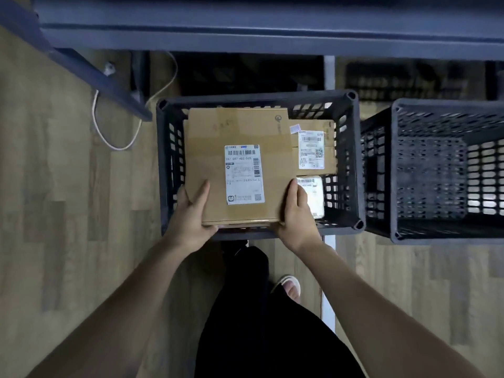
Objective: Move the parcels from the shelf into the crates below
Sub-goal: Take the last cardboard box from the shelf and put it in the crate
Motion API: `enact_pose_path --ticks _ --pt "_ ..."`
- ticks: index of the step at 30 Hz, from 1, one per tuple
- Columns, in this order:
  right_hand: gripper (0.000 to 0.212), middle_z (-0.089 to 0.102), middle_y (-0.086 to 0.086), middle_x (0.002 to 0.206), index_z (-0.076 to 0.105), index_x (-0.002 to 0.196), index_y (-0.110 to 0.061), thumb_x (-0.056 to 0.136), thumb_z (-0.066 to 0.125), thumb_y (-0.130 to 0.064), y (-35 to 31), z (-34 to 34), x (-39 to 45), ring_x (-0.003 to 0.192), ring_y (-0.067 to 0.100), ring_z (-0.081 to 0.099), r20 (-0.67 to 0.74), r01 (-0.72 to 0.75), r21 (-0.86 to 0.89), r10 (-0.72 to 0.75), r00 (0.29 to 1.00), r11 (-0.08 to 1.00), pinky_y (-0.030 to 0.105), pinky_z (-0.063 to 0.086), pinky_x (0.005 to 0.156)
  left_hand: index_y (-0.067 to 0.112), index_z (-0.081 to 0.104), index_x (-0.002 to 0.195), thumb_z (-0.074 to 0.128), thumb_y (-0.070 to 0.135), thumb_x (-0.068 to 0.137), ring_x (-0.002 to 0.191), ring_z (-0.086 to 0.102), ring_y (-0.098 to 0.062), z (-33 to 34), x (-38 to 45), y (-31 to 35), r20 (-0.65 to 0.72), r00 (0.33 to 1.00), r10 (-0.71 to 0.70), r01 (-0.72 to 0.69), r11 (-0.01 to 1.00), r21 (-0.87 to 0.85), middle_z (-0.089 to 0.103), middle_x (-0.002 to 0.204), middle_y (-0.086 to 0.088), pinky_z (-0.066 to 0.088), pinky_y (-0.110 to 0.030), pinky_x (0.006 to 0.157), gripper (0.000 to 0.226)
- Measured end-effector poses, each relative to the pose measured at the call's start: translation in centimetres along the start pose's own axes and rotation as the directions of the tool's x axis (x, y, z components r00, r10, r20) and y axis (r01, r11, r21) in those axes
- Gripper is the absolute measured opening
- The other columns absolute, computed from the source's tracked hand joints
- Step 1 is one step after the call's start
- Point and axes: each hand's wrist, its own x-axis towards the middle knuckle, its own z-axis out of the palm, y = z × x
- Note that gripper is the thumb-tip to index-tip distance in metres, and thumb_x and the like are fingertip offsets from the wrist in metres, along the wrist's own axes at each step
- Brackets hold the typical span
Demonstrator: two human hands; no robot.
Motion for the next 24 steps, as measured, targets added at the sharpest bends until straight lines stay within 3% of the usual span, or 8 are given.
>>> enact_pose_path --ticks 6,13,18,20,22,24 --pt "0.104 0.001 0.019 0.154 -0.012 0.148 -0.002 0.082 0.068 -0.005 -2.0 3.2 2.2 0.138 0.037 0.023 -0.023 0.035 -0.001 -0.035 0.999 0.999 0.040 0.031 0.111 0.029 0.008 0.151 0.077 0.012 0.075 0.138 0.026 -0.031 -0.3 1.2 -2.8 -0.093 0.995 -0.040 0.046 0.997 0.061 0.002 0.153 -0.014 0.027 -0.034 0.113 0.104" --pt "0.098 0.008 0.025 0.149 -0.009 0.148 0.001 0.084 0.065 -0.003 -1.6 5.6 3.5 0.132 0.041 0.030 -0.019 0.055 -0.072 -0.056 0.998 0.996 0.040 0.034 0.108 0.026 0.003 0.151 0.074 0.018 0.079 0.139 0.022 -0.033 0.1 2.5 -3.6 -0.014 0.996 -0.083 0.084 0.974 0.208 -0.004 0.151 -0.019 0.028 -0.034 0.110 0.101" --pt "0.100 0.014 0.024 0.143 -0.006 0.147 0.002 0.081 0.068 0.000 -1.1 6.9 5.3 0.122 0.040 0.039 -0.037 0.049 -0.106 -0.053 0.998 0.993 0.035 0.036 0.103 0.023 0.005 0.150 0.071 0.013 0.081 0.135 0.023 -0.035 1.2 4.1 -4.0 -0.012 0.993 -0.121 0.119 0.947 0.298 0.003 0.149 -0.021 0.034 -0.039 0.106 0.096" --pt "0.086 0.016 0.024 0.145 -0.005 0.148 0.001 0.090 0.058 -0.006 -1.0 7.5 5.4 0.124 0.040 0.038 -0.004 0.078 -0.164 -0.080 0.997 0.983 0.035 0.034 0.105 0.022 0.007 0.150 0.071 0.011 0.081 0.134 0.023 -0.034 1.6 4.3 -4.6 -0.040 0.994 -0.100 0.107 0.936 0.336 0.004 0.148 -0.021 0.037 -0.038 0.105 0.095" --pt "0.058 0.023 0.017 0.147 0.006 0.150 -0.012 0.102 0.032 -0.031 -1.1 8.1 5.3 0.129 0.036 0.036 -0.022 0.077 -0.255 -0.085 0.996 0.964 0.040 0.034 0.106 0.020 0.009 0.151 0.070 0.007 0.080 0.132 0.025 -0.034 2.4 4.2 -5.0 -0.072 0.993 -0.088 0.110 0.915 0.387 0.004 0.148 -0.023 0.039 -0.039 0.103 0.094" --pt "0.057 0.021 0.018 0.149 0.004 0.150 -0.012 0.102 0.027 -0.031 -0.9 8.8 5.4 0.131 0.034 0.034 -0.003 0.044 -0.248 -0.046 0.999 0.968 0.038 0.033 0.108 0.016 0.020 0.149 0.072 0.002 0.074 0.128 0.032 -0.036 3.3 4.1 -5.3 -0.164 0.985 -0.046 0.118 0.878 0.463 0.013 0.149 -0.027 0.041 -0.038 0.100 0.092"
